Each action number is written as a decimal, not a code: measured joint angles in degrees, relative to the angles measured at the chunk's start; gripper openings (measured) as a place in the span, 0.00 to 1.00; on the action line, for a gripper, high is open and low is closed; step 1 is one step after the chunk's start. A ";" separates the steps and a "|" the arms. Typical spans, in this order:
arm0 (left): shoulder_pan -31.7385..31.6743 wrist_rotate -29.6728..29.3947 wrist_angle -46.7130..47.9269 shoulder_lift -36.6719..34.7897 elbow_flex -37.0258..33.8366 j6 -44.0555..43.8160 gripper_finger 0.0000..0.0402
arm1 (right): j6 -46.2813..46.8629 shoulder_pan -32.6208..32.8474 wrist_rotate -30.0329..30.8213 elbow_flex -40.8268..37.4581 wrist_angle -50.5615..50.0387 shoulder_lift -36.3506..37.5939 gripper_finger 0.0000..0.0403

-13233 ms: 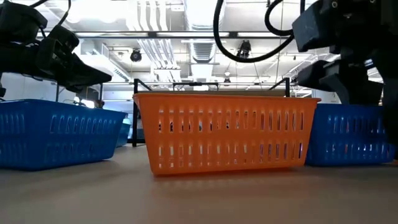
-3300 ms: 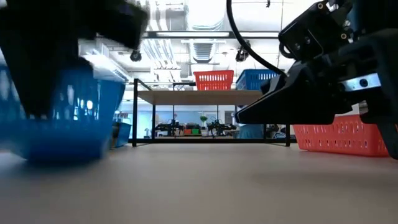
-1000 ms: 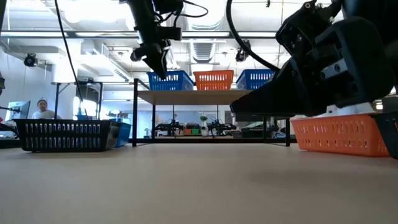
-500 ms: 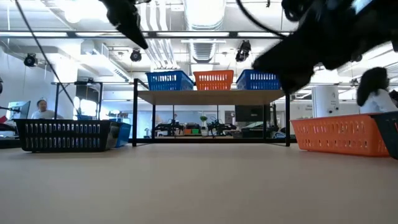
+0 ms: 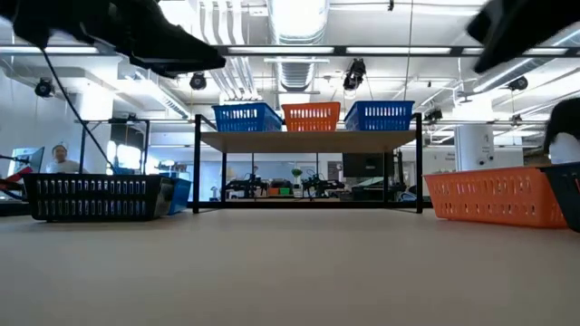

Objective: Stack baskets on shelf by color
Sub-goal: Stack the top orange basket on top of the orange basket on the shelf, then move the top black basket to the middle of the table

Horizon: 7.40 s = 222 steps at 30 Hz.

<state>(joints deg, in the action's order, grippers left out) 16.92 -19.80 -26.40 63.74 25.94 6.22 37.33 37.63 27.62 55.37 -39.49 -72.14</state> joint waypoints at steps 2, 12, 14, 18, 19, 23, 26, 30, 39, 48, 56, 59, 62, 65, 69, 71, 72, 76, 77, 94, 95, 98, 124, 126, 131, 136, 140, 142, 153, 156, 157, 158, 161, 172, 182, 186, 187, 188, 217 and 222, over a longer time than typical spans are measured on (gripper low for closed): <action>1.51 -0.15 -7.68 4.22 -0.90 -0.02 0.39 | 5.67 -0.03 -1.95 2.71 -12.36 -0.58 0.12; 2.72 -0.46 -19.80 24.71 5.36 -1.44 0.39 | 1.13 -1.05 -14.30 -1.32 -24.69 -1.83 0.36; 2.72 -0.45 -19.88 27.45 7.35 -1.44 0.39 | -1.06 -1.25 -14.34 -3.43 -24.63 -1.83 0.39; 2.72 -0.44 -19.90 31.49 10.56 -1.41 0.39 | -2.00 -1.83 -12.57 -6.27 -23.98 -1.80 0.39; 2.72 -0.42 -19.86 32.21 11.12 -1.40 0.39 | -2.37 -2.02 -12.60 -6.78 -23.41 -1.79 0.38; 2.72 -0.38 -19.77 34.22 12.69 -1.38 0.39 | -5.89 -2.32 -12.61 -8.43 -18.36 -1.83 0.32; 2.68 -0.34 -19.68 34.56 12.87 -1.38 0.39 | -8.28 -2.43 -12.62 -9.53 -15.06 -1.86 0.26; 2.68 -0.29 -19.65 34.29 12.60 -1.38 0.39 | -8.86 -2.43 -12.59 -9.94 -14.89 -1.86 0.20; 2.68 -0.18 -19.71 34.15 12.26 -1.40 0.39 | -10.48 -2.43 -12.58 -9.87 -14.42 -1.86 0.23; 2.68 -0.18 -19.68 34.15 12.17 -1.42 0.39 | -11.45 -3.03 -9.37 -9.73 -13.95 -1.88 0.37; 2.70 -0.16 -19.66 34.17 12.01 -1.44 0.39 | -11.52 -4.57 -9.55 -10.68 -11.53 -2.46 0.16; 2.72 -0.14 -19.01 34.13 11.74 -1.46 0.39 | -11.98 -4.57 -9.53 -10.69 -8.69 -3.62 0.05; 2.94 -0.20 -16.52 33.71 11.01 -2.44 0.39 | -12.54 -4.61 -9.52 -9.41 -3.49 -4.85 0.03; 3.11 -1.28 -13.73 33.32 10.15 -6.14 0.39 | -15.77 -4.74 -7.14 -4.81 -0.04 -5.76 0.03; 3.18 -1.60 -10.49 33.29 8.84 -11.05 0.39 | -22.81 -5.98 2.14 4.09 0.01 -6.68 0.03; 3.28 -1.68 -10.63 33.29 7.84 -12.79 0.39 | -27.80 -7.50 6.52 8.89 0.08 -6.75 0.03; 3.34 -1.71 -10.79 33.29 7.34 -13.33 0.39 | -30.61 -8.60 7.79 11.19 0.08 -6.75 0.03; 3.80 -1.69 -13.29 33.29 6.53 -14.51 0.39 | -43.05 -15.57 9.69 19.62 2.30 -6.73 0.03; 3.88 -1.69 -13.61 33.29 6.53 -14.78 0.39 | -45.89 -18.09 9.63 21.45 2.98 -6.73 0.03; 4.31 -1.69 -15.63 33.32 7.12 -14.92 0.39 | -56.62 -51.71 -9.47 59.32 -22.88 -29.23 0.03; 4.39 -1.69 -15.62 33.32 7.12 -14.91 0.39 | -56.33 -51.84 -9.53 61.08 -24.97 -30.44 0.03; 4.50 -1.69 -15.64 33.32 7.12 -14.91 0.39 | -55.05 -52.26 -9.64 64.82 -29.01 -33.43 0.03; 6.09 -1.69 -16.51 33.36 7.10 -15.43 0.39 | -45.68 -45.01 -16.51 54.18 -27.12 -29.60 0.35; 6.15 -1.69 -16.52 33.36 7.09 -15.43 0.39 | -44.02 -41.55 -16.53 46.62 -22.48 -27.55 0.33; 6.59 -1.68 -16.51 33.36 6.91 -15.36 0.39 | -36.95 -31.30 -16.70 25.28 -3.16 -21.43 0.28; 6.63 -1.69 -16.46 33.36 6.77 -15.13 0.39 | -26.07 -22.51 -15.60 6.56 20.76 -17.82 0.23; 6.61 -1.69 -16.38 33.33 6.75 -15.01 0.39 | -19.15 -17.04 -13.02 -4.94 41.33 -17.98 0.19; 6.61 -1.68 -15.46 32.59 6.69 -16.45 0.39 | -17.17 -14.84 -8.90 -9.19 50.75 -18.89 0.18; 8.35 -3.86 40.75 11.61 18.04 -32.43 0.39 | -14.37 -11.11 6.06 -16.42 71.46 -28.69 0.13; 8.92 -5.73 57.46 7.84 21.68 -38.23 0.39 | -14.78 -11.63 7.58 -15.18 73.30 -32.06 0.13; 8.99 -5.82 62.00 6.60 22.27 -40.75 0.39 | -14.94 -11.79 7.60 -14.47 73.43 -33.17 0.13; 9.04 -5.86 66.43 5.39 22.51 -43.72 0.39 | -15.24 -11.83 7.58 -13.84 73.66 -34.17 0.13; 9.28 -5.69 76.21 2.68 22.09 -54.19 0.39 | -15.74 -11.75 8.32 -12.41 73.31 -36.53 0.13; 12.55 6.19 86.44 -0.88 18.86 -67.42 0.39 | -20.75 -9.70 8.06 -12.44 69.37 -33.71 0.13; 12.59 5.74 86.84 5.44 16.80 -74.51 0.39 | -21.18 -9.77 8.41 -12.54 69.78 -33.60 0.13; 12.68 4.14 86.23 6.48 15.81 -82.06 0.39 | -20.73 -9.77 8.43 -12.54 70.27 -33.65 0.13; 12.78 3.48 86.10 6.25 15.63 -83.38 0.39 | -20.73 -9.77 8.43 -12.54 70.25 -33.68 0.13; 12.82 2.36 85.94 5.72 15.40 -84.51 0.39 | -20.73 -9.77 8.43 -12.54 70.24 -33.68 0.13; 12.71 -2.07 57.17 0.45 2.00 -51.78 0.21 | -22.87 -13.84 8.50 -12.49 74.91 -33.23 0.13; 12.72 -1.85 57.25 1.85 4.15 -47.04 0.13 | -25.35 -13.82 8.51 -12.47 74.53 -31.34 0.13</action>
<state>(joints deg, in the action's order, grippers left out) 29.63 -21.66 30.85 65.59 30.09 -40.82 11.98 23.81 36.13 42.89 35.03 -103.48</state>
